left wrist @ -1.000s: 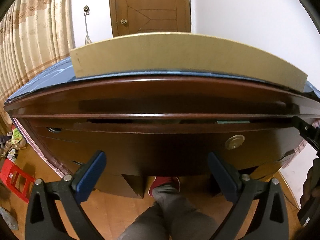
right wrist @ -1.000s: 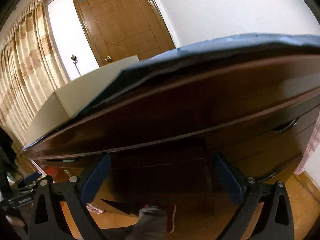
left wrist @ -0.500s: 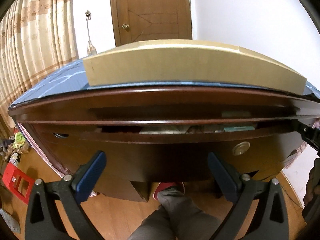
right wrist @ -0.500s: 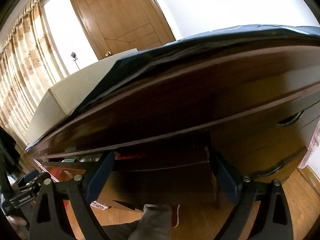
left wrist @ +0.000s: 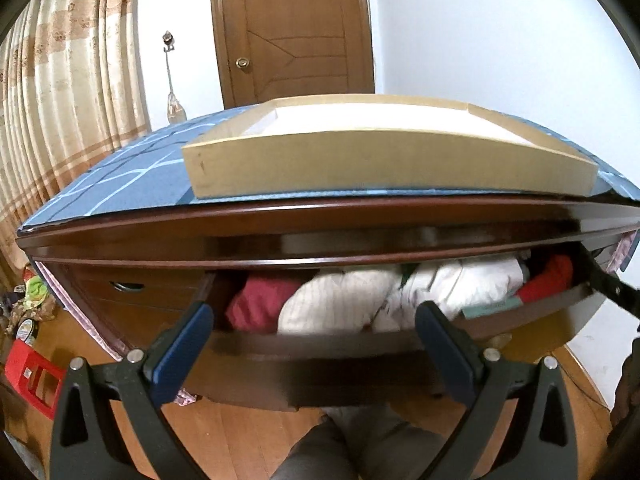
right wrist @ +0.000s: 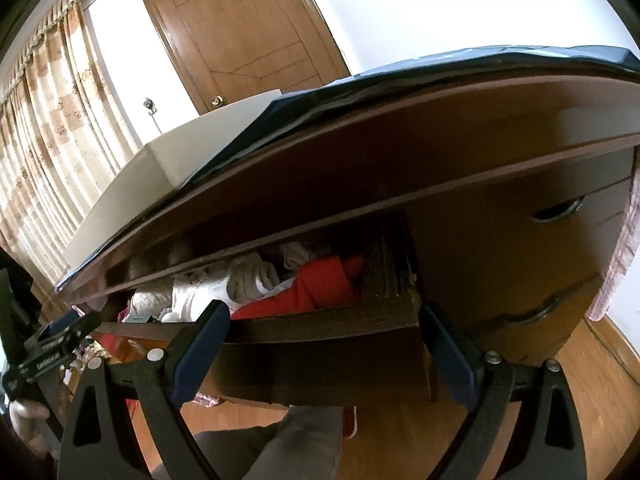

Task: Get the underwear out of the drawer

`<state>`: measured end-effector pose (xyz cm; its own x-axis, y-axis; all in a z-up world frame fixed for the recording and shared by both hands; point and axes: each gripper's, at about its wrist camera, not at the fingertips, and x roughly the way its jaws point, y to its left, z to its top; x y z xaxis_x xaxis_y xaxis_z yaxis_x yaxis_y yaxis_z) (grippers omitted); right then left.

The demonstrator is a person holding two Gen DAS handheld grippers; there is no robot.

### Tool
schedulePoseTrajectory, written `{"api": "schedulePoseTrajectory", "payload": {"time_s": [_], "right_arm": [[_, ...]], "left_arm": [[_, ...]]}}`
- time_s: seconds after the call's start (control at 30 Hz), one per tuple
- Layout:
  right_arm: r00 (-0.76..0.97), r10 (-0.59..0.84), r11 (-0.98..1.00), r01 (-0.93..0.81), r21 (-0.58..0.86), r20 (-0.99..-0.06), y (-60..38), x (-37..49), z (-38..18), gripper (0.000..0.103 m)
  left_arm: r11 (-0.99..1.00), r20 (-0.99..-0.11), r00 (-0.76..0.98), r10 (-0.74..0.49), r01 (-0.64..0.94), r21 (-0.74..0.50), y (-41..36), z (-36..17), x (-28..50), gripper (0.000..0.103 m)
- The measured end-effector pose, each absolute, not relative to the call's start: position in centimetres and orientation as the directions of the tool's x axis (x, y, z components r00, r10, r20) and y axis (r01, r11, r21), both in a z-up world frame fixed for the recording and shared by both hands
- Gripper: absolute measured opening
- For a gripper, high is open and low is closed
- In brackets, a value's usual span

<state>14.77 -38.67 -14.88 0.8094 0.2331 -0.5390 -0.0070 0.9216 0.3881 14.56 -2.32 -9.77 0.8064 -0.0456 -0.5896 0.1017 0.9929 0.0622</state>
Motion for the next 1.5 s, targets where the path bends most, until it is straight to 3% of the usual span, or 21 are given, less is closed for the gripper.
{"api": "schedulePoseTrajectory", "payload": {"time_s": [0.63,1.07,1.5], "right_arm": [[0.781,0.245,0.925,-0.010,0.381,-0.575,-38.4,11.0,-14.6,0.096],[0.772,0.229,0.940,-0.016,0.342,-0.593,-38.4,11.1,-14.0,0.096],[0.775,0.274,0.916,-0.030,0.399,-0.570,-39.5,11.8,-14.3,0.097]], "left_arm": [[0.980,-0.663,0.745,-0.071,0.175,0.093,-1.8,-11.4,14.7,0.102],[0.987,-0.711,0.691,-0.130,0.161,-0.024,0.1,-11.9,15.2,0.103],[0.987,-0.727,0.675,-0.128,0.160,-0.024,-0.1,-12.0,15.3,0.103]]}}
